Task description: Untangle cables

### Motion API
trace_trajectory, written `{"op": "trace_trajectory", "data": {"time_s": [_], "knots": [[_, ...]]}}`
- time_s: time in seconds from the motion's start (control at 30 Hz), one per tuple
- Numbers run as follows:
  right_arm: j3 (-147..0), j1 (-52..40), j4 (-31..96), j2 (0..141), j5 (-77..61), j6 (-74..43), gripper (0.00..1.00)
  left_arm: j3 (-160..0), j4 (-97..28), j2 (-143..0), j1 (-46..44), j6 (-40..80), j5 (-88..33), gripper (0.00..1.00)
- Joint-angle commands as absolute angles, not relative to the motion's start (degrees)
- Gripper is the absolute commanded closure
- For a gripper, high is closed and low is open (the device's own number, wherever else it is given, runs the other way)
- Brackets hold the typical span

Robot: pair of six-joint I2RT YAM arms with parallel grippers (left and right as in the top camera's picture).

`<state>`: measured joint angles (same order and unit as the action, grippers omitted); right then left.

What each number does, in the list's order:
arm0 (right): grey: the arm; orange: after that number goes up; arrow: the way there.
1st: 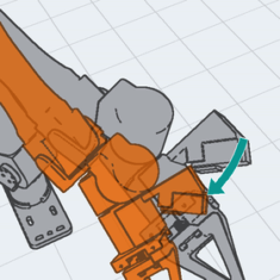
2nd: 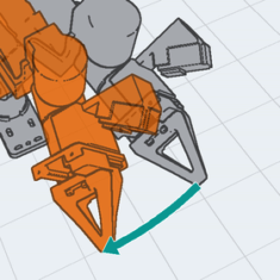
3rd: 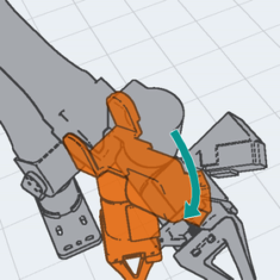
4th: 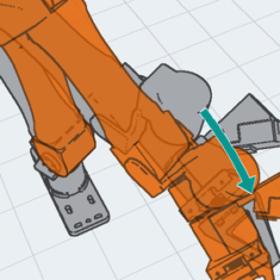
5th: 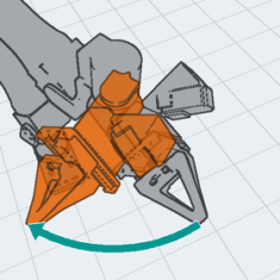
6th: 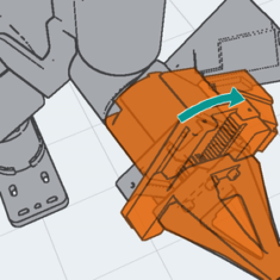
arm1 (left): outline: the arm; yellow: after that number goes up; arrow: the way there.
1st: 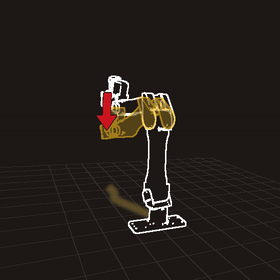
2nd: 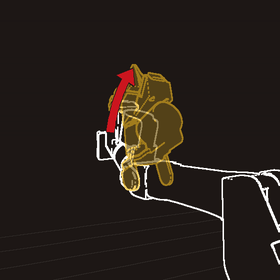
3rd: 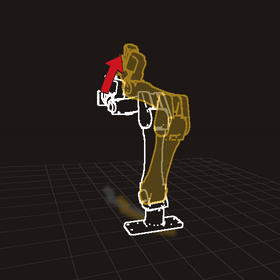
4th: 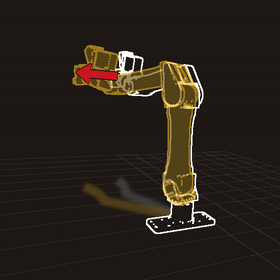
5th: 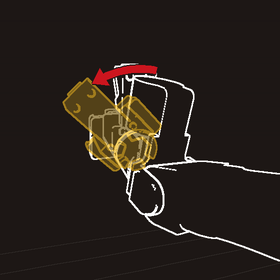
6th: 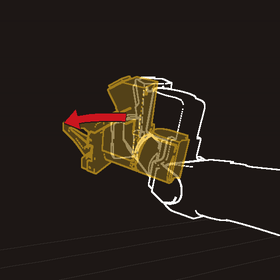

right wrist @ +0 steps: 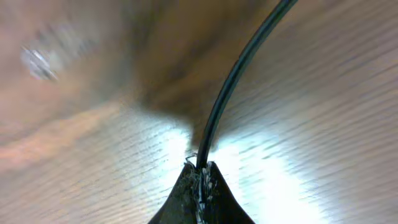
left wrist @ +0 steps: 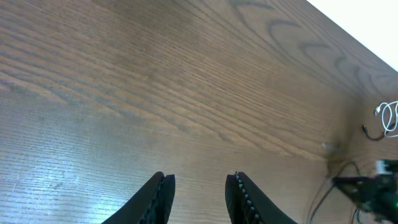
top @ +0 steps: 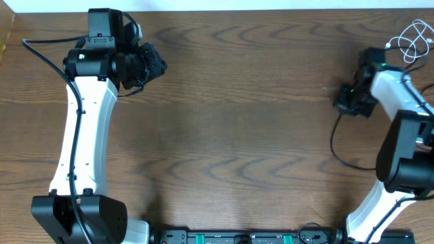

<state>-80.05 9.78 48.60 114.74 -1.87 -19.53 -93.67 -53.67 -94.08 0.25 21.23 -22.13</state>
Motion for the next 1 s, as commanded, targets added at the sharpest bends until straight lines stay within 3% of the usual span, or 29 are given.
{"op": "trace_trajectory", "data": {"time_s": [0.0,0.43,0.67,0.93,0.97], "knots": [[-87.15,13.34,49.82,109.71,-4.78,-15.81,0.99,-93.6,-53.67,-94.3,0.03,21.74,-21.76,0.67],[-97.93,32.03,49.21,96.64,-1.19,-11.97,0.99,-93.6,-53.65,-94.3,0.03,21.74,-21.76,0.67],[-97.69,40.05,48.25,99.53,14.63,-18.09,0.99,-93.6,-53.78,-94.3,0.03,21.74,-21.78,0.67],[-97.69,42.78,39.18,107.24,19.29,-19.7,0.99,-93.6,-53.91,-94.3,0.03,21.74,-21.76,0.67],[-97.69,42.78,37.47,109.12,22.17,-19.68,0.91,-93.54,-54.02,-94.3,0.03,21.74,-21.76,0.67]]}}
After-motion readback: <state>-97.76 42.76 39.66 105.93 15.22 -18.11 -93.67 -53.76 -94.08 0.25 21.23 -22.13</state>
